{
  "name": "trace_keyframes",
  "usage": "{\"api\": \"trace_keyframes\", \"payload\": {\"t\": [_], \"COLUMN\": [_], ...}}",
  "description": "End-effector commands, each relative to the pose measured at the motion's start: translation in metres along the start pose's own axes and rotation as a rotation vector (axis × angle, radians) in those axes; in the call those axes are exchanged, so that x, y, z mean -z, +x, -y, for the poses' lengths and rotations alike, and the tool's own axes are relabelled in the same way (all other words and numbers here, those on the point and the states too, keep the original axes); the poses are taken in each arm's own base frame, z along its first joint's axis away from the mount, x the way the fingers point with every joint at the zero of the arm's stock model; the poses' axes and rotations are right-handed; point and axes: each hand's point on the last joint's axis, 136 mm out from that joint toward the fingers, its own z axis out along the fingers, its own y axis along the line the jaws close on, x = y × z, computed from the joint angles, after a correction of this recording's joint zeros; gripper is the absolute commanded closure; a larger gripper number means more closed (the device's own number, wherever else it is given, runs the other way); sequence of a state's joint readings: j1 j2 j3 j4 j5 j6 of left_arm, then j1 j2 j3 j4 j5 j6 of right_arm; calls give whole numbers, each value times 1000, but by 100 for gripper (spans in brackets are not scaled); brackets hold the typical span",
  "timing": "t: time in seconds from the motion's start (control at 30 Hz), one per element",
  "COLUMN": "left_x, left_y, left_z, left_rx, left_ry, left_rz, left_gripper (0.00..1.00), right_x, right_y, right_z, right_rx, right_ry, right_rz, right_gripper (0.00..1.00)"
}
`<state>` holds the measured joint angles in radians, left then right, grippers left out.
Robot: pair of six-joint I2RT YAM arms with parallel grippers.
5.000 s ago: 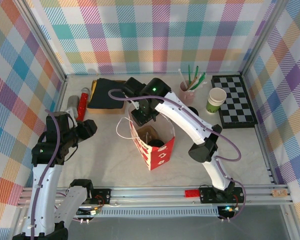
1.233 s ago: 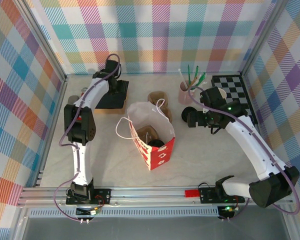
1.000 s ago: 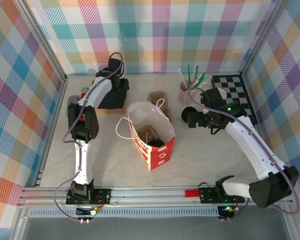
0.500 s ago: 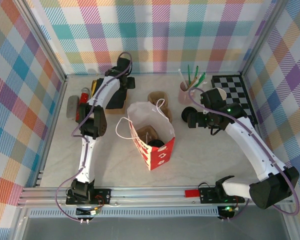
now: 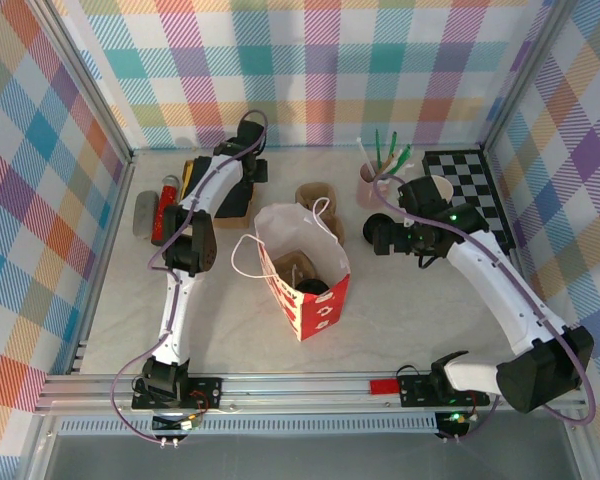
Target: Pack the takeout coffee
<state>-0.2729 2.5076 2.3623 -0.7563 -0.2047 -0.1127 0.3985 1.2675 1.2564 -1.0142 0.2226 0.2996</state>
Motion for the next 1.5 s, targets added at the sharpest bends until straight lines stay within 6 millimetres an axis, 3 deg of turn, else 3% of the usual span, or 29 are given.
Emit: {"api": "trace_keyframes", "payload": {"t": [0.0,0.9,1.47], "left_x": [4,-8,5], "left_y": [-13,-15,-25], "left_z": [0,3,2], "left_rx": [-25,-51,-55], "left_ry": [-15,-16,-16], "left_rz": [42,47,76], "left_gripper": [50,59,82], "right_x": [-5,-19,-23], "right_y": [-2,-9,-7], "right_z": [-1,-6,-7], "right_rx": [-9,-15,-18], "right_ry": [-7,-7,-9], "right_rz": [1,-14,-25], "right_gripper": [0,4,5]}}
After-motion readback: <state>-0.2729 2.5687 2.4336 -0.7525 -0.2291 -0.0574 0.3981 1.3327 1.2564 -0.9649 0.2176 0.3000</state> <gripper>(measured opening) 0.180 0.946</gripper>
